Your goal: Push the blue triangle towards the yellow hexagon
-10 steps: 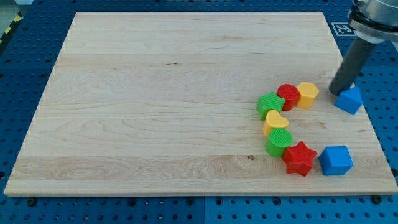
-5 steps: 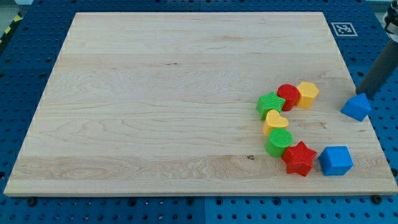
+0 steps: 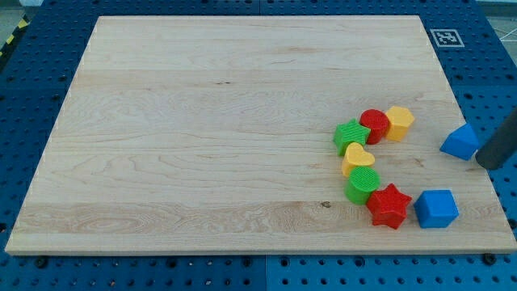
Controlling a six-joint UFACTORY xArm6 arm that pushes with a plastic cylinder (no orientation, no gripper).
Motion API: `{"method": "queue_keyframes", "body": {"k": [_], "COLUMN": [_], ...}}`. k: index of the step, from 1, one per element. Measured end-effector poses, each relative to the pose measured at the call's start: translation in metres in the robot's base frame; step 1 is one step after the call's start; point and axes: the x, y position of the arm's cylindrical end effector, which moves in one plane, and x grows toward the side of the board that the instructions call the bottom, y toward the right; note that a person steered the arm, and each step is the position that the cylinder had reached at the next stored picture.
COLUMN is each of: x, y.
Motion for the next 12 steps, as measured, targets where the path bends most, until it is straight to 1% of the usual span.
{"method": "queue_keyframes", "body": {"k": [1, 2, 3, 4, 5, 6, 7, 8, 10, 11, 12], "x": [-0.009, -0.030, -0.050, -0.056, -0.056, -0.039, -0.021, -0.014, -0.014, -0.014, -0.014], "y": [0.000, 0.000, -0.012, -0.022, -0.007, 0.038, 0.040, 0.020, -0.024, -0.028, -0.012]}}
